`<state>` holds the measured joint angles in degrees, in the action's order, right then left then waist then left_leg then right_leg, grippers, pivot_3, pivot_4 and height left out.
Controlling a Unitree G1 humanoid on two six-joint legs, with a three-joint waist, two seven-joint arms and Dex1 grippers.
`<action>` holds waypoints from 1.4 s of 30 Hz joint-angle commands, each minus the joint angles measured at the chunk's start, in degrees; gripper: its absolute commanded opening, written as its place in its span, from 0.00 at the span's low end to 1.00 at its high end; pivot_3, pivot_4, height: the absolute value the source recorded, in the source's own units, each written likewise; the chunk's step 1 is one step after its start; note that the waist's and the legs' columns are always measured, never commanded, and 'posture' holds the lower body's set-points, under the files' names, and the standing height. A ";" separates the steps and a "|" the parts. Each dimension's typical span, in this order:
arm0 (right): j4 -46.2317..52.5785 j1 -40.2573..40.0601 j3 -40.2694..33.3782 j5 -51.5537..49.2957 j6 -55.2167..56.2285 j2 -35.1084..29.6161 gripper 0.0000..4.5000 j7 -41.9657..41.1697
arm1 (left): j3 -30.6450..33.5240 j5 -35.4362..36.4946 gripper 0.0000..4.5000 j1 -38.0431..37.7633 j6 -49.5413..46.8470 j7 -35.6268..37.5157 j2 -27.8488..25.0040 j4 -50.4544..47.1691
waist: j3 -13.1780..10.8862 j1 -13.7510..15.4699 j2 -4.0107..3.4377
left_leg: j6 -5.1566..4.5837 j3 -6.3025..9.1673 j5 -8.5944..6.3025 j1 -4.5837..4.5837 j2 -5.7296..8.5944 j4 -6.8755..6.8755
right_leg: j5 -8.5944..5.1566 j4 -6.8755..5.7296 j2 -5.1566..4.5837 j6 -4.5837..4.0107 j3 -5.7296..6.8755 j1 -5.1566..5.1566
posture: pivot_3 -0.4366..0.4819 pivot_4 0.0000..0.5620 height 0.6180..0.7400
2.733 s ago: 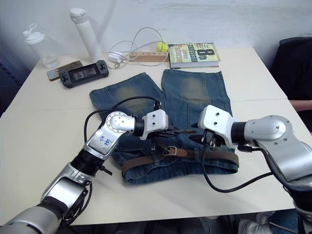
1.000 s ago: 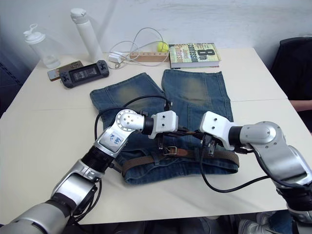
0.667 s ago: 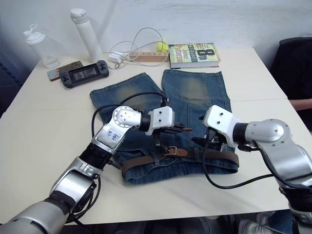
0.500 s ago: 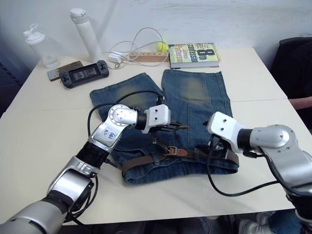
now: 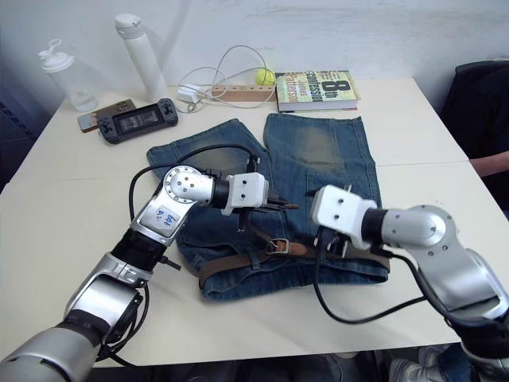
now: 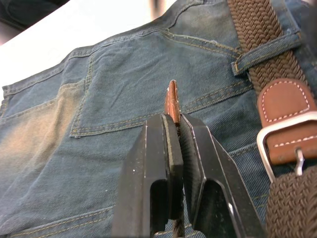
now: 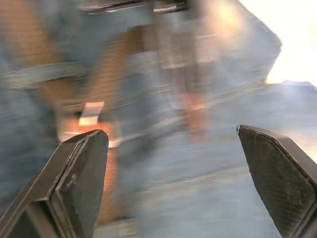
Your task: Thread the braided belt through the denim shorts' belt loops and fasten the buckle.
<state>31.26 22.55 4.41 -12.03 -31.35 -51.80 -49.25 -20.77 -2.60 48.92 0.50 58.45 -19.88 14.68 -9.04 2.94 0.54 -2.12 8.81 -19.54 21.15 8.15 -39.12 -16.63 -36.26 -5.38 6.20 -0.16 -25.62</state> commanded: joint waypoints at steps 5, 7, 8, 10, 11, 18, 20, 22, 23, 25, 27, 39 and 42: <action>-0.68 0.33 1.34 1.92 1.72 1.36 0.87 0.24 | 0.60 2.02 0.00 -0.01 -2.48 0.94 1.62 -5.02 | 0.00 -0.03 0.00 | -0.01 -0.02 0.01 0.01 0.00 -0.01 | 0.00 -0.18 -0.01 0.00 -0.01 0.00 | 0.48 0.27 1.00; -1.35 0.47 1.94 2.38 2.05 1.71 0.71 0.30 | 0.74 2.31 0.00 0.08 -3.31 1.02 1.90 -5.68 | 0.00 -0.04 0.00 | -0.01 -0.02 0.01 0.00 0.00 -0.02 | 0.00 -0.20 0.00 0.00 -0.02 0.00 | 0.48 0.27 1.00; -1.98 0.57 2.32 2.74 2.48 1.96 0.61 0.34 | 0.83 2.51 0.00 0.09 -3.78 1.07 2.00 -6.05 | 0.00 -0.05 0.00 | -0.01 -0.03 0.01 0.00 0.00 -0.02 | 0.00 -0.20 0.00 0.00 -0.02 0.00 | 0.48 0.27 1.00; -2.90 0.61 2.72 3.23 3.10 2.31 0.39 0.28 | 0.91 2.72 0.00 0.05 -4.37 1.14 2.07 -6.53 | 0.00 -0.08 0.00 | -0.01 -0.02 0.01 0.00 0.00 -0.02 | 0.00 -0.21 0.00 0.00 -0.02 -0.01 | 0.48 0.27 1.00; -3.30 0.57 2.81 3.46 3.43 2.43 0.27 0.16 | 0.90 2.69 0.00 0.02 -4.49 1.15 2.03 -6.63 | 0.00 -0.14 0.00 | -0.01 -0.02 0.01 0.00 0.00 -0.02 | 0.00 -0.21 0.00 0.00 -0.02 -0.02 | 0.48 0.27 1.00; -4.14 0.45 2.64 3.73 3.84 2.86 0.01 -0.17 | 2.70 4.30 0.10 0.07 -7.38 0.61 1.94 -6.78 | 0.00 -0.15 0.00 | -0.01 -0.02 0.01 -0.01 0.00 -0.02 | 0.00 -0.22 0.00 0.00 -0.03 -0.02 | 0.48 0.27 1.00; -4.11 0.40 2.56 3.76 3.87 2.71 0.00 -0.28 | 2.60 3.47 0.26 0.16 -6.70 0.33 1.06 -6.55 | 0.00 -0.15 0.00 | -0.01 -0.02 0.01 0.00 0.00 -0.02 | 0.00 -0.22 0.00 0.00 -0.02 -0.02 | 0.48 0.27 1.00; -4.24 0.48 2.38 3.68 3.86 2.58 0.00 -0.48 | 2.04 1.74 0.47 0.36 -4.58 -0.39 0.27 -5.66 | 0.00 -0.15 0.00 | -0.01 -0.03 0.01 -0.01 0.00 -0.02 | 0.00 -0.22 0.00 0.00 -0.03 -0.03 | 0.48 0.27 1.00; -4.25 0.48 2.31 3.66 3.85 2.54 0.00 -0.55 | 1.71 1.21 0.54 0.42 -3.91 -0.41 0.01 -5.39 | 0.00 -0.15 0.00 | -0.01 -0.02 0.01 -0.01 0.00 -0.02 | 0.00 -0.22 0.00 0.00 -0.02 -0.02 | 0.48 0.27 1.00; -4.18 0.51 2.16 3.67 3.73 2.51 0.00 -0.66 | 0.98 0.42 0.70 0.43 -2.52 -0.20 -0.41 -4.87 | 0.00 -0.15 0.00 | -0.01 -0.03 0.01 -0.01 0.00 -0.02 | 0.00 -0.22 0.00 0.00 -0.02 -0.02 | 0.48 0.27 1.00; -4.12 0.60 2.08 3.65 3.56 2.59 0.00 -0.70 | 0.54 -0.23 0.70 0.53 -2.05 -0.62 -0.14 -4.14 | 0.00 -0.14 -0.01 | -0.01 -0.02 0.01 0.00 0.00 -0.02 | 0.00 -0.22 0.00 0.00 -0.03 -0.02 | 0.48 0.27 1.00; -3.92 1.49 2.13 3.55 3.05 2.77 0.00 -0.83 | -0.88 -2.12 0.43 2.88 -0.55 -1.13 2.75 0.47 | 0.00 -0.08 0.00 | -0.01 -0.03 0.01 0.00 0.00 -0.02 | 0.00 -0.23 0.00 0.00 -0.02 -0.02 | 0.48 0.27 1.00; -4.02 1.08 1.82 3.70 3.22 2.30 0.00 -1.04 | -0.53 -1.94 0.14 2.87 -0.70 -0.70 2.61 0.52 | 0.00 -0.09 -0.01 | -0.01 -0.04 0.01 0.00 0.00 -0.02 | 0.00 -0.22 0.00 0.00 -0.03 -0.03 | 0.48 0.27 1.00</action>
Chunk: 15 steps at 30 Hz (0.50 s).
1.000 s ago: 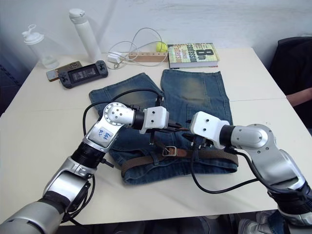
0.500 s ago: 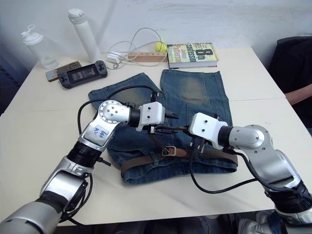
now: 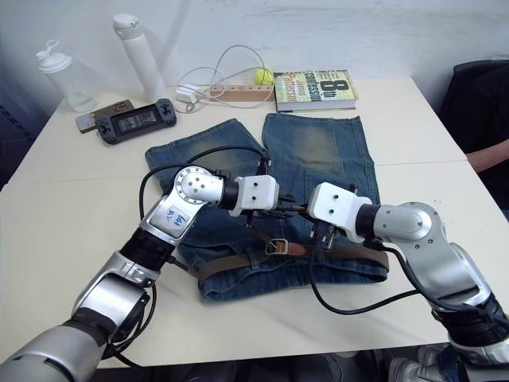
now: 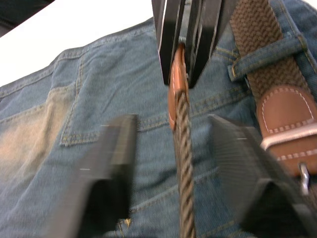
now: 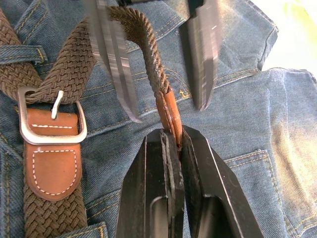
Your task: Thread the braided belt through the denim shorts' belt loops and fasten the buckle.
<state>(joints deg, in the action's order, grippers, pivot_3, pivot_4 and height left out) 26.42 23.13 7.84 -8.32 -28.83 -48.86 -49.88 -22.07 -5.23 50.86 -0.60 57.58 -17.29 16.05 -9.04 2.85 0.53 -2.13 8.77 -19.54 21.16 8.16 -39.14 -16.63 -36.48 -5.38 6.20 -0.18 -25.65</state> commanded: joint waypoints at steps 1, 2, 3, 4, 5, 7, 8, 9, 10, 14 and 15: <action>0.80 0.34 -1.70 0.06 0.73 -0.75 0.00 -0.45 | 0.92 0.76 0.05 0.85 0.23 0.24 -0.08 -0.91 | 0.00 -0.03 0.00 | 0.00 0.00 0.00 0.00 0.00 0.00 | 0.00 0.00 0.00 0.00 0.00 0.00 | 0.48 0.27 1.00; 0.78 0.19 -1.75 0.16 0.78 -0.89 0.00 -0.50 | 1.10 0.93 0.00 0.77 -0.04 0.35 -0.19 -1.00 | 0.00 -0.05 0.00 | 0.00 0.01 0.00 0.00 0.00 0.00 | 0.00 0.00 0.00 0.00 0.00 0.00 | 0.48 0.27 1.00; 0.63 0.13 -1.77 0.24 0.87 -0.97 0.00 -0.55 | 1.32 1.19 0.00 0.76 -0.35 0.55 -0.32 -0.99 | 0.00 -0.06 0.00 | 0.00 0.00 0.00 0.00 0.00 0.00 | 0.00 -0.01 0.00 0.00 -0.01 0.00 | 0.48 0.27 1.00; 0.52 0.11 -1.78 0.30 0.93 -1.02 0.00 -0.60 | 1.47 1.38 0.00 0.76 -0.55 0.69 -0.40 -0.99 | 0.00 -0.06 0.00 | 0.00 0.00 0.00 -0.01 0.00 0.00 | 0.00 -0.01 0.00 0.00 0.00 0.00 | 0.48 0.27 1.00; 0.45 0.10 -1.78 0.33 0.98 -1.03 0.00 -0.63 | 1.55 1.48 0.00 0.78 -0.66 0.78 -0.44 -0.97 | 0.00 -0.05 0.00 | 0.00 0.00 0.00 0.00 0.00 0.00 | 0.00 -0.01 0.00 0.00 0.00 0.00 | 0.48 0.27 1.00; 0.53 0.01 -1.81 0.67 0.95 -1.05 0.00 -0.41 | 1.96 2.19 0.00 0.60 -1.49 1.24 -0.57 -1.36 | 0.00 -0.04 0.00 | 0.00 0.00 0.00 0.00 0.00 0.00 | 0.00 -0.01 0.00 0.00 0.00 0.00 | 0.48 0.27 1.00; 0.60 -0.12 -2.22 0.07 0.39 -0.75 0.00 -0.38 | 2.12 2.56 0.00 0.55 -1.89 1.49 -0.58 -1.36 | 0.00 -0.03 0.00 | 0.00 0.00 0.00 0.00 0.00 0.00 | 0.00 -0.01 0.00 0.00 0.00 0.00 | 0.48 0.27 1.00; 0.83 -0.36 -2.75 -0.73 -0.13 -0.55 0.09 -0.54 | 2.23 2.78 0.00 0.47 -2.14 1.63 -0.62 -1.33 | 0.00 -0.04 0.00 | 0.00 0.00 0.00 0.00 0.00 0.00 | 0.00 -0.01 0.00 0.00 0.00 0.00 | 0.48 0.27 1.00; 1.27 -0.79 -3.24 -1.71 -0.83 -0.68 0.19 -1.07 | 2.28 2.84 0.00 0.38 -2.11 1.65 -0.71 -1.11 | 0.00 -0.04 0.00 | 0.00 0.00 0.00 0.00 0.00 0.00 | 0.00 -0.01 0.00 0.00 0.00 0.00 | 0.48 0.27 1.00; 5.18 -5.36 -5.44 -4.42 -1.74 -3.11 0.56 -3.85 | 2.18 2.36 0.00 -0.63 -1.45 2.13 -2.21 -0.41 | 0.00 0.06 0.00 | 0.00 0.00 0.00 0.00 0.00 0.00 | 0.00 0.00 0.00 0.00 0.00 0.00 | 0.48 0.27 1.00; 6.25 -6.89 -5.89 -4.66 -1.65 -3.68 0.66 -4.09 | 2.27 2.33 0.00 -0.95 -1.34 2.29 -2.79 -0.22 | 0.00 0.06 0.00 | 0.00 0.01 0.00 0.00 0.00 0.00 | 0.00 0.00 0.00 0.00 0.01 0.00 | 0.48 0.27 1.00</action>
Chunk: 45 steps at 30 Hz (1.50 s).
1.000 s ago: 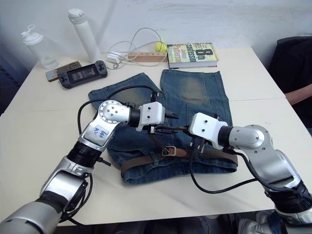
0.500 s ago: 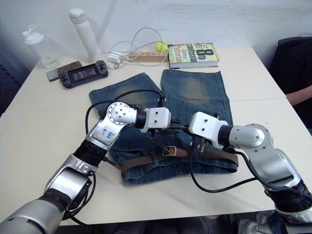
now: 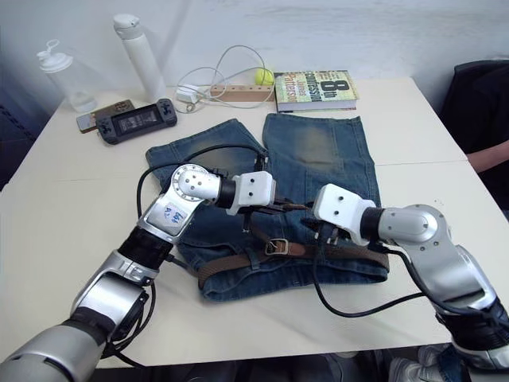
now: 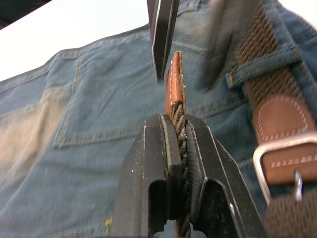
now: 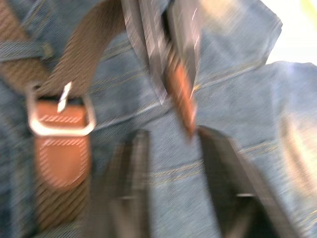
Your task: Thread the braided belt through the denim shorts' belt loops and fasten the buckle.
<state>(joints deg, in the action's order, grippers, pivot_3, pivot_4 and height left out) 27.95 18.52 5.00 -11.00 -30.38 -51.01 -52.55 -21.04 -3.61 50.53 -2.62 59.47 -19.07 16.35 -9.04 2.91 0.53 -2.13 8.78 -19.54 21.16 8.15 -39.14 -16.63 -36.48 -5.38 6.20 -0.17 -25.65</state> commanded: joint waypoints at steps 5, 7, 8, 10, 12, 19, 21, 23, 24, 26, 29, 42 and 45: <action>7.51 -7.13 -0.63 1.15 2.76 -2.31 0.99 -0.50 | 1.18 0.28 0.00 -1.54 1.73 0.92 -2.94 0.60 | 0.00 -0.06 0.00 | 0.00 -0.01 0.00 -0.01 0.00 0.00 | 0.00 -0.03 0.00 0.00 -0.01 0.00 | 0.48 0.27 1.00; 7.54 -7.98 1.09 3.30 4.48 -2.21 0.99 0.06 | 1.05 0.18 0.00 -1.47 1.96 1.00 -3.03 1.00 | 0.00 -0.04 0.00 | 0.00 -0.01 0.00 -0.02 0.00 0.00 | 0.00 -0.04 0.00 0.00 -0.01 0.00 | 0.48 0.27 1.00; 7.39 -8.17 1.65 4.22 5.29 -2.05 0.99 0.37 | 1.01 0.17 0.00 -1.39 2.01 1.06 -3.00 1.17 | 0.00 -0.04 0.00 | 0.00 -0.02 0.00 -0.02 0.00 0.00 | 0.00 -0.03 0.00 0.00 -0.02 0.00 | 0.48 0.27 1.00; 7.05 -8.35 3.33 5.88 6.23 -0.68 0.99 1.71 | 0.51 -0.30 0.00 -0.87 2.67 1.46 -3.05 2.10 | 0.00 -0.06 0.00 | 0.00 -0.03 0.00 -0.02 0.00 0.00 | 0.00 -0.03 0.00 0.00 -0.02 0.00 | 0.48 0.27 1.00; 6.32 -8.28 4.48 7.45 7.23 0.13 0.99 2.81 | 0.02 -0.88 0.00 -0.45 3.58 1.88 -3.21 2.78 | 0.00 -0.10 0.00 | 0.00 -0.02 0.00 -0.02 0.00 -0.01 | 0.00 -0.03 0.01 0.00 -0.01 0.00 | 0.48 0.27 1.00; 1.43 -8.36 7.47 14.22 12.99 2.20 0.99 6.93 | -0.62 -1.45 0.00 -0.19 7.23 4.18 -4.12 3.13 | 0.00 -0.09 0.00 | 0.00 -0.02 0.00 -0.03 0.00 -0.02 | 0.00 -0.03 0.01 0.00 -0.01 0.00 | 0.48 0.27 1.00; 0.96 -8.48 7.88 14.87 13.96 3.04 0.91 7.53 | -0.65 -1.66 0.00 0.02 8.07 4.31 -4.39 3.59 | 0.00 -0.10 0.00 | 0.00 -0.03 0.00 -0.03 0.00 -0.02 | 0.00 -0.03 0.01 0.00 -0.02 0.00 | 0.48 0.27 1.00; 0.82 -8.55 8.14 15.22 14.67 3.61 0.72 7.71 | -0.50 -1.46 0.00 0.07 8.18 4.52 -4.43 3.69 | 0.00 -0.11 0.00 | 0.00 -0.02 0.00 -0.03 0.00 -0.02 | 0.00 -0.03 0.01 0.00 -0.01 0.00 | 0.48 0.27 1.00; 0.74 -8.50 8.07 15.20 14.96 4.18 0.64 8.08 | 0.01 -0.51 0.00 0.14 7.17 4.86 -4.06 3.40 | 0.00 -0.14 0.00 | 0.00 -0.02 0.00 -0.03 0.00 -0.02 | 0.00 -0.03 0.01 0.00 -0.02 0.00 | 0.48 0.27 1.00; 0.63 -8.61 8.13 15.37 15.39 4.75 0.49 8.41 | 0.33 0.05 0.00 0.33 6.75 5.20 -3.85 3.09 | 0.00 -0.22 0.00 | 0.00 -0.03 0.00 -0.03 0.00 -0.02 | 0.00 -0.04 0.01 0.00 -0.02 0.00 | 0.48 0.27 1.00; 0.28 -9.25 7.08 14.95 16.25 6.30 0.21 9.56 | -0.35 -0.75 0.00 0.86 9.12 6.15 -4.43 3.86 | 0.00 -0.23 0.00 | 0.00 -0.02 0.00 -0.03 0.00 -0.02 | 0.00 -0.04 0.02 0.00 -0.02 -0.01 | 0.48 0.27 1.00; -0.20 -9.27 4.57 14.65 13.94 8.95 0.01 11.40 | -2.48 -3.31 0.00 4.98 20.65 12.22 -7.63 12.16 | 0.01 -0.64 0.00 | 0.00 -0.01 0.00 -0.02 0.00 -0.02 | 0.00 -0.05 0.02 0.00 -0.01 0.00 | 0.48 0.27 1.00; 0.25 -9.11 4.67 14.71 13.47 9.22 0.01 11.42 | -2.44 -3.48 0.00 5.04 21.28 11.98 -7.17 13.16 | 0.01 -0.77 0.00 | 0.00 -0.01 0.00 -0.03 0.01 -0.03 | 0.00 -0.05 0.02 0.00 -0.02 0.00 | 0.48 0.27 1.00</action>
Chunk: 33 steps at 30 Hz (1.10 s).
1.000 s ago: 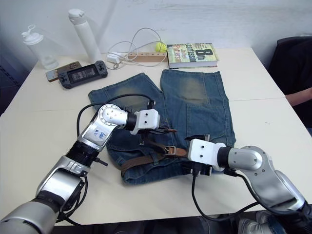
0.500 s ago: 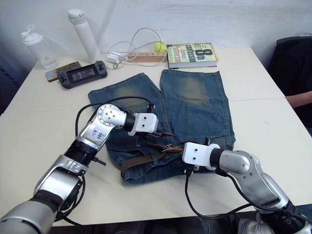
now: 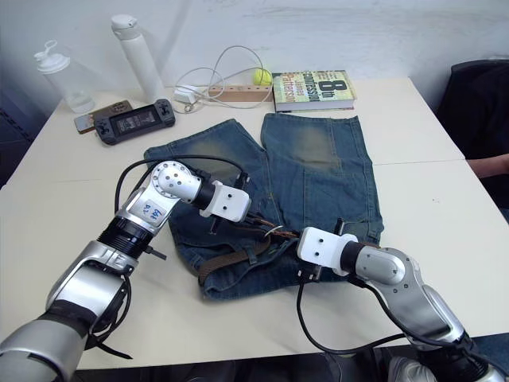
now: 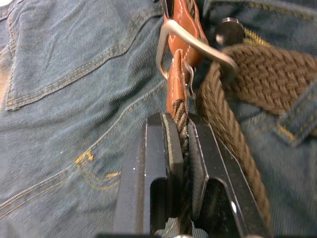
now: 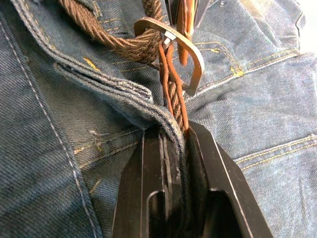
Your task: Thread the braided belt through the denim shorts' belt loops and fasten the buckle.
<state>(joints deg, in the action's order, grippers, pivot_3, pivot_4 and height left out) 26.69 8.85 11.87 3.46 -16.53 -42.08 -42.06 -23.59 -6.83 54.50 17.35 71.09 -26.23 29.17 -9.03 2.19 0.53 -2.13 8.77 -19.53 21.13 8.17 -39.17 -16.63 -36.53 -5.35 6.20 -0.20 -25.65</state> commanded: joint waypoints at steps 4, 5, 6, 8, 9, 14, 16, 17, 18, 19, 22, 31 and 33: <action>1.90 1.23 -2.01 0.28 -0.66 0.57 0.01 0.84 | 0.31 0.73 0.00 0.18 -0.37 0.17 1.75 -1.09 | 0.00 -0.18 0.00 | 0.00 0.02 0.00 0.01 0.00 0.00 | 0.00 0.00 0.00 0.00 0.01 0.00 | 0.48 0.27 1.00; 1.96 1.30 -1.97 0.23 -0.73 0.60 0.01 0.77 | 0.30 0.71 0.00 -0.07 -1.06 -0.14 2.21 -1.57 | 0.00 -0.24 0.00 | 0.00 0.01 0.00 0.01 0.00 0.00 | 0.00 0.00 0.00 0.00 0.00 0.00 | 0.48 0.27 1.00; 1.98 1.34 -1.98 0.01 -0.98 0.68 0.01 0.67 | 0.25 0.47 0.00 -0.34 -1.76 -0.74 2.71 -2.08 | 0.00 -0.35 0.00 | 0.00 0.01 0.00 0.01 0.00 0.00 | 0.00 0.00 0.00 0.00 0.00 0.00 | 0.48 0.27 1.00; 1.94 1.49 -2.00 -0.15 -1.25 0.76 0.01 0.62 | 0.20 0.76 0.00 -1.29 -4.06 -1.35 4.04 -3.87 | 0.00 -0.48 0.00 | 0.00 0.02 0.00 0.01 0.00 0.00 | 0.00 -0.01 0.00 0.00 0.01 0.00 | 0.48 0.27 1.00; 1.92 1.64 -1.97 -0.18 -1.34 0.81 0.01 0.59 | 0.17 0.78 0.00 -1.76 -5.45 -1.76 4.70 -4.82 | 0.00 -0.56 0.00 | 0.00 0.02 0.00 0.01 0.00 0.00 | 0.00 0.00 0.00 0.00 0.00 0.00 | 0.48 0.27 1.00; 2.11 2.35 -1.81 -0.36 -1.44 0.91 0.01 0.18 | -1.01 -0.93 0.00 -3.50 -10.45 -2.65 5.67 -8.03 | 0.00 -0.73 0.00 | 0.00 0.02 0.00 0.00 0.00 0.00 | 0.00 -0.04 0.00 0.00 -0.01 -0.01 | 0.48 0.27 1.00; 2.32 2.50 -1.63 -0.42 -1.44 0.95 0.01 -0.06 | -1.67 -1.73 0.00 -3.91 -12.75 -2.70 5.76 -8.84 | 0.00 -0.73 0.00 | 0.00 0.01 0.00 0.00 0.00 0.00 | 0.00 -0.03 0.00 0.00 -0.01 -0.01 | 0.48 0.27 1.00; 2.38 2.55 -1.56 -0.40 -1.40 0.96 0.01 -0.15 | -1.90 -1.98 0.00 -4.03 -13.49 -2.64 5.84 -9.16 | 0.00 -0.70 0.00 | 0.00 0.01 0.00 0.00 0.00 0.00 | 0.00 -0.03 0.00 0.00 -0.02 -0.01 | 0.48 0.27 1.00; 2.51 2.61 -1.47 -0.44 -1.41 1.04 0.01 -0.25 | -2.11 -2.24 0.00 -4.09 -14.18 -2.73 6.09 -9.42 | 0.00 -0.66 0.00 | 0.00 0.01 0.00 0.00 0.00 0.00 | 0.00 -0.03 0.00 0.00 -0.02 -0.01 | 0.48 0.27 1.00; 2.59 2.70 -1.42 -0.49 -1.47 1.13 0.01 -0.33 | -2.34 -2.50 0.00 -3.97 -14.82 -2.98 6.55 -9.49 | 0.00 -0.65 0.00 | 0.00 0.01 0.00 0.00 0.00 0.00 | 0.00 -0.03 0.00 0.00 -0.01 -0.01 | 0.48 0.27 1.00; 2.84 2.93 -1.08 -0.58 -1.45 1.34 0.01 -0.71 | -2.97 -3.36 0.00 -3.41 -16.76 -3.85 8.13 -9.48 | 0.00 -0.66 0.00 | -0.01 0.01 0.00 0.00 0.01 0.00 | 0.00 -0.02 0.00 0.00 -0.01 -0.01 | 0.48 0.27 1.00; 3.06 2.83 -1.06 -0.25 -1.77 1.65 0.00 -1.11 | -0.41 -0.52 0.73 -2.63 -26.09 -1.97 10.08 -12.11 | 0.00 -0.72 0.00 | -0.01 0.01 0.00 0.00 0.01 0.00 | 0.00 -0.04 0.00 0.00 -0.02 -0.01 | 0.48 0.27 1.00; 2.97 2.71 -1.22 -0.14 -1.70 1.64 0.00 -1.27 | -0.42 -1.22 0.92 -2.48 -25.93 -1.51 8.75 -12.88 | 0.00 -0.71 0.00 | 0.00 0.01 0.00 0.00 0.01 0.00 | 0.00 -0.03 0.00 0.00 -0.02 -0.01 | 0.48 0.27 1.00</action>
<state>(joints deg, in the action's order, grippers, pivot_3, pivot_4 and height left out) 27.06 10.08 12.11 3.31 -19.03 -41.12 -44.63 -22.33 -10.03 51.47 -9.31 66.39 -18.04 20.36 -9.03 1.48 0.53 -2.14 8.78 -19.53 21.12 8.18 -39.17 -16.63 -36.56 -5.35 6.20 -0.21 -25.66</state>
